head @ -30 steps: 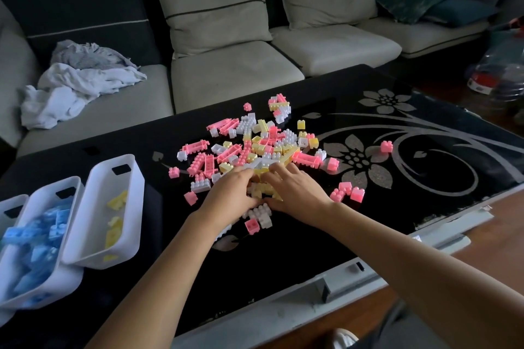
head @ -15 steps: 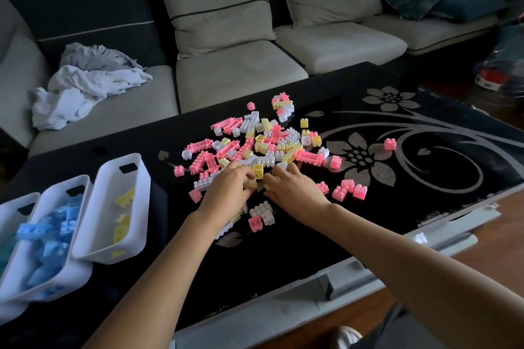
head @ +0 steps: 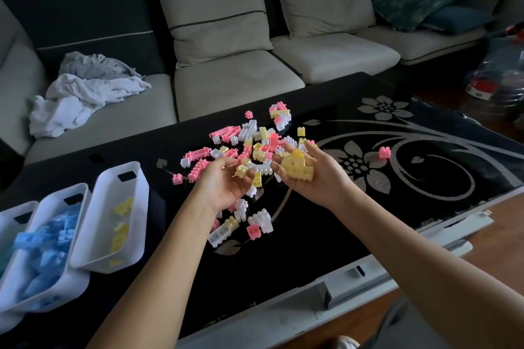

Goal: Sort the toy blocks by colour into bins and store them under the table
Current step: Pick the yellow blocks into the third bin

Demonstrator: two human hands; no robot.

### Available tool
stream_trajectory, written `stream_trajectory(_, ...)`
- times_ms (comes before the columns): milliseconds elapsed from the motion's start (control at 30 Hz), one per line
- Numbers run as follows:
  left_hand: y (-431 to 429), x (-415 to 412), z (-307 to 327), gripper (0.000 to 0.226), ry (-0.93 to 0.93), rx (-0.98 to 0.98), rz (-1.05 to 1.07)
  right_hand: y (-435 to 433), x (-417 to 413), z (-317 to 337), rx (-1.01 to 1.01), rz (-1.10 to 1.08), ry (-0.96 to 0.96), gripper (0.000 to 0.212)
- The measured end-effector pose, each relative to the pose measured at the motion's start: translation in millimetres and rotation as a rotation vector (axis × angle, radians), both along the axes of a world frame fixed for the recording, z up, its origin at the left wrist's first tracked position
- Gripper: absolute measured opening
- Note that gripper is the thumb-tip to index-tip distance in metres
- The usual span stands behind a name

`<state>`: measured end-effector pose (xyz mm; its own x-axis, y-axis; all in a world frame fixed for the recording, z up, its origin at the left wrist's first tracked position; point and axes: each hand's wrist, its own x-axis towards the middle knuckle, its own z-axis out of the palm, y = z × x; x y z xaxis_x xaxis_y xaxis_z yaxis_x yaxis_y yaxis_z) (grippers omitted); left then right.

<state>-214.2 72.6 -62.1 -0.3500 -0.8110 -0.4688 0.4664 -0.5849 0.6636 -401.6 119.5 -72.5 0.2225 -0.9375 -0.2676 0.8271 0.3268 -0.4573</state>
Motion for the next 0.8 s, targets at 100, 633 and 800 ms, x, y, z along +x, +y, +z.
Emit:
stream_trajectory(100, 4.8, 8.1, 7.9, 0.018, -0.149, -0.151, -0.071, 0.6, 4.7, 0.2, -0.035, 0.045, 0.008, 0.034)
stream_trajectory(633, 56.9, 183.4, 9.1, 0.021, -1.708, -0.584, 0.079, -27.5, 192.3, 53.2, -0.031, 0.421, 0.443, 0.022)
stream_trajectory(800, 61.2, 198.4, 1.5, 0.019, -1.705, -0.605, 0.115, -34.0, 256.3, 59.8, 0.01, 0.438, 0.405, 0.029)
